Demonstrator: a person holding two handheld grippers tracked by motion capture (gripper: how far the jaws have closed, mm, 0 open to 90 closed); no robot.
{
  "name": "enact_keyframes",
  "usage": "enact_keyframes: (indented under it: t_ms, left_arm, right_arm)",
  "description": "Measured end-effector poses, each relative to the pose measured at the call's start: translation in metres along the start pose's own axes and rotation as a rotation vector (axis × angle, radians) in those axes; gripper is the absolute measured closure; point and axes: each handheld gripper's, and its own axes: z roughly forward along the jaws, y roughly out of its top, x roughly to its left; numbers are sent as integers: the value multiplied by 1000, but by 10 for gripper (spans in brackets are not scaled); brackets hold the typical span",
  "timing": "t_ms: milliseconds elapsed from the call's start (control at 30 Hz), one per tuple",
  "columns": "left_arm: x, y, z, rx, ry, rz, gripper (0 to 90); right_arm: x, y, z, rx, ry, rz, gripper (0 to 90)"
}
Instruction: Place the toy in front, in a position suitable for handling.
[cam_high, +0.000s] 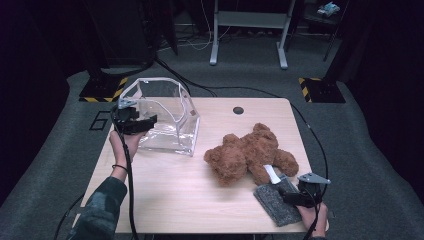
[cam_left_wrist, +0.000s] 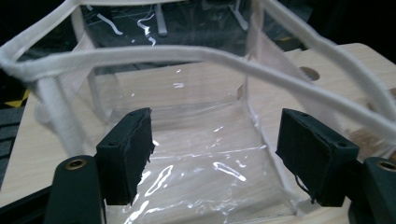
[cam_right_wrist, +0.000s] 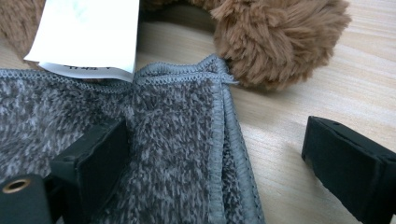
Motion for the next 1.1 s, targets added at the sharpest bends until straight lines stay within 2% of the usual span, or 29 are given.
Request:
enact_keyframes:
  t_ms: [200,267,333,467,533,633,667,700,733,800,833,933,1000,1100]
  left_arm:
    - [-24,20,2,-22,-28,2,195]
    - [-33,26,4,-16,-41,31,177]
    - [-47,32,8,-11,-63,69,171]
    - [-73,41,20,5,-92,139,201]
    - [-83,42,28,29,-109,152,218]
    - [-92,43,38,74,-101,176,249]
    - [-92,43,38,74,-101,176,270]
    - [-94,42,47,112,-58,181,325]
    - [-94,42,50,123,-53,175,358]
    - [-93,41,54,132,-28,176,541]
    - [-91,40,56,148,-21,178,568]
    - [-88,37,60,151,-11,173,727]
    - [-86,36,60,155,1,198,784]
    - [-84,36,61,140,17,189,821]
  right_arm:
    - [0,0,0,0,0,0,71]
    - [0,0,0,0,0,0,70]
    - [0,0,0,0,0,0,70]
    - [0,0,0,0,0,0,70]
    - [0,0,0,0,0,-1,71]
    - [0,0,0,0,0,0,70]
    - [0,0,0,0,0,0,71]
    - [0,0,0,-1,1,-2,72]
    - [0,0,0,-1,1,-2,72]
    - [0,0,0,-1,1,-2,72]
    - [0,0,0,-1,1,-2,72]
    - [0,0,0,-1,1,-2,72]
    - [0,0,0,-1,1,-2,72]
    - [0,0,0,-1,1,-2,72]
